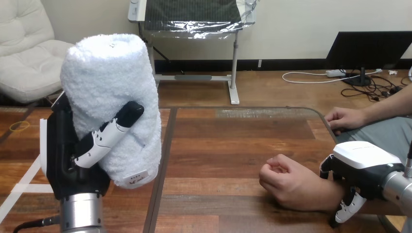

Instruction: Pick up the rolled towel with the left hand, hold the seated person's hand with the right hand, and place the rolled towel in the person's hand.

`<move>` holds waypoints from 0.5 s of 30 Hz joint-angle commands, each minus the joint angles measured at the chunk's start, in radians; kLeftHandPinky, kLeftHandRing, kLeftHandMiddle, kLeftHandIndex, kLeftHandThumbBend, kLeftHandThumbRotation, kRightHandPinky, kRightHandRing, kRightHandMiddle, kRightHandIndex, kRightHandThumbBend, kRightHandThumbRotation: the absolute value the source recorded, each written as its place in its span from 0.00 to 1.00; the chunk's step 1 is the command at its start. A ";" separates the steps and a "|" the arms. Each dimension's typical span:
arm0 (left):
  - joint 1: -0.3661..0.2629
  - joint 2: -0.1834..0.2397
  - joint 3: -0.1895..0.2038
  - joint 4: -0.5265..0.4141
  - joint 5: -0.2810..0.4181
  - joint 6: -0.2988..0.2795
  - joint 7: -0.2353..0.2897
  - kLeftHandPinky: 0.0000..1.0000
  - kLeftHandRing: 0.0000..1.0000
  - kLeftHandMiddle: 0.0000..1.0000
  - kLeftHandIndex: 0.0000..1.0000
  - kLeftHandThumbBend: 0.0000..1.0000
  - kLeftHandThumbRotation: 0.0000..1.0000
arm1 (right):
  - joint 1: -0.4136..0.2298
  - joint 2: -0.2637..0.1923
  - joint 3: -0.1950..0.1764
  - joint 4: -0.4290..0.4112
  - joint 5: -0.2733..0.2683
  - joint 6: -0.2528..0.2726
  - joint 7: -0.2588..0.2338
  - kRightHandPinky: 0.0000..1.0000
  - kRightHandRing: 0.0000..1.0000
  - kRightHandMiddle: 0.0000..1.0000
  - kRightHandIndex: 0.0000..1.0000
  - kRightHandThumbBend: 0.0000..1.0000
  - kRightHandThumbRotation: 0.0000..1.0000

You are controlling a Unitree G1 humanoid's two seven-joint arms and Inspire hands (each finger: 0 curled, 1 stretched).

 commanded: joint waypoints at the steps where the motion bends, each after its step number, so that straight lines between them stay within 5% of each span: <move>1: -0.045 -0.010 0.009 -0.054 -0.009 -0.009 -0.003 0.13 0.20 0.28 0.35 0.37 0.00 | 0.019 -0.008 0.021 0.008 0.016 0.018 0.027 0.15 0.23 0.34 0.54 1.00 0.04; 15: -0.046 -0.006 0.011 -0.048 -0.015 -0.007 -0.009 0.13 0.20 0.28 0.35 0.39 0.00 | 0.023 -0.005 0.010 -0.004 0.045 0.010 0.012 0.15 0.23 0.33 0.44 0.96 0.00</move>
